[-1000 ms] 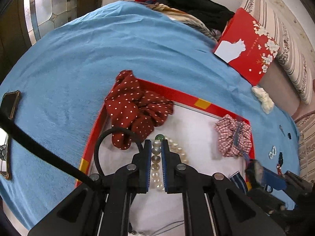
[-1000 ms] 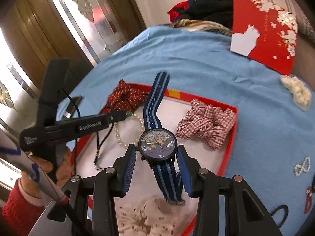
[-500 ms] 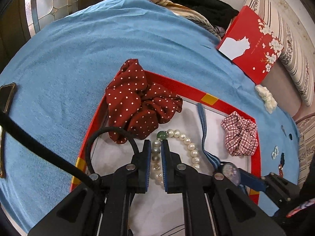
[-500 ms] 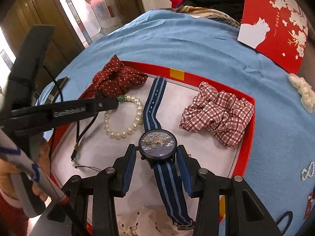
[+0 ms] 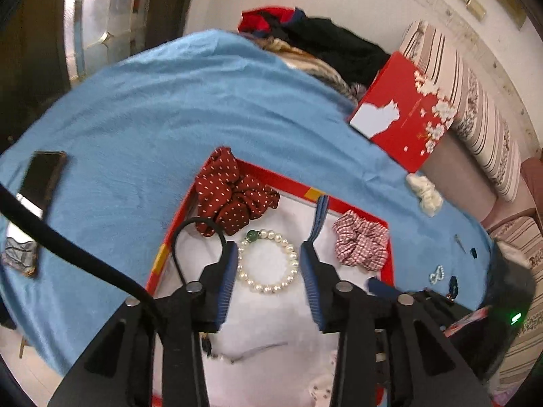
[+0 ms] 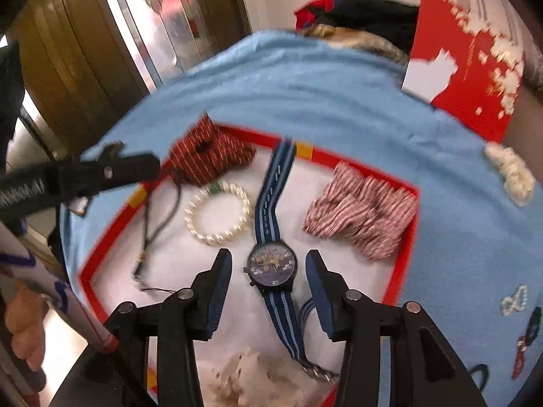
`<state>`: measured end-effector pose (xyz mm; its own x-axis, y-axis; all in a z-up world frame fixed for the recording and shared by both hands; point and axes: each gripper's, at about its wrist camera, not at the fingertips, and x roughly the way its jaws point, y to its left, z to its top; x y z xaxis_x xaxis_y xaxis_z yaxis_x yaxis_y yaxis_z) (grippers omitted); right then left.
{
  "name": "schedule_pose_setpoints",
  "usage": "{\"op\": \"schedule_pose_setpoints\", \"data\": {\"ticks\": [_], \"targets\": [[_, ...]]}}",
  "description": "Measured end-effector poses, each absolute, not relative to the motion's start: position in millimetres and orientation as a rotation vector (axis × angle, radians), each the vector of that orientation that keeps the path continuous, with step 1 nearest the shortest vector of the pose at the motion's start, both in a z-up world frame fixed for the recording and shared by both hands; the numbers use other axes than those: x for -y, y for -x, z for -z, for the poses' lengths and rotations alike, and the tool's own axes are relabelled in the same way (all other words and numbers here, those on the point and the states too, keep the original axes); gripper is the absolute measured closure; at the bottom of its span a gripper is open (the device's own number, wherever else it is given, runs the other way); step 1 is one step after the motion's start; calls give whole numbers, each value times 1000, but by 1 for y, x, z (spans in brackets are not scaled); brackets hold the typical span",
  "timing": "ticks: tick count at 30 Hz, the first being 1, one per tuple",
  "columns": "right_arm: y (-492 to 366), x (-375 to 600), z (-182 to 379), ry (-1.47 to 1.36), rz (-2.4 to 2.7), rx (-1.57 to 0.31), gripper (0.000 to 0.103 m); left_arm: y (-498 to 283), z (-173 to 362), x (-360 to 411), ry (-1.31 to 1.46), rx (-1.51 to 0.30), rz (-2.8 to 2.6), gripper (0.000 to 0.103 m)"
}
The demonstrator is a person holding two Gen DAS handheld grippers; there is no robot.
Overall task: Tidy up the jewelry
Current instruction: 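Open both tools to set the watch and bracelet in the lid, then move both tools back toward the black hair ties and bead string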
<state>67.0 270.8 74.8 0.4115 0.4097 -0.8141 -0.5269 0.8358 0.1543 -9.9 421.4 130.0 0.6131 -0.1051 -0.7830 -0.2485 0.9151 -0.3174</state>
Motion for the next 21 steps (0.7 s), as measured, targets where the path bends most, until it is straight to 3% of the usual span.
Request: {"op": "schedule_pose_setpoints", "data": {"ticks": [8,21], "targets": [[-18,-174,-142,95,-508,-843,42,62,-172,-389,355,-849,-127,50],[56,76,-116,-131,-114,-909,41,84,-162,-230,157,-928,87,45]]}}
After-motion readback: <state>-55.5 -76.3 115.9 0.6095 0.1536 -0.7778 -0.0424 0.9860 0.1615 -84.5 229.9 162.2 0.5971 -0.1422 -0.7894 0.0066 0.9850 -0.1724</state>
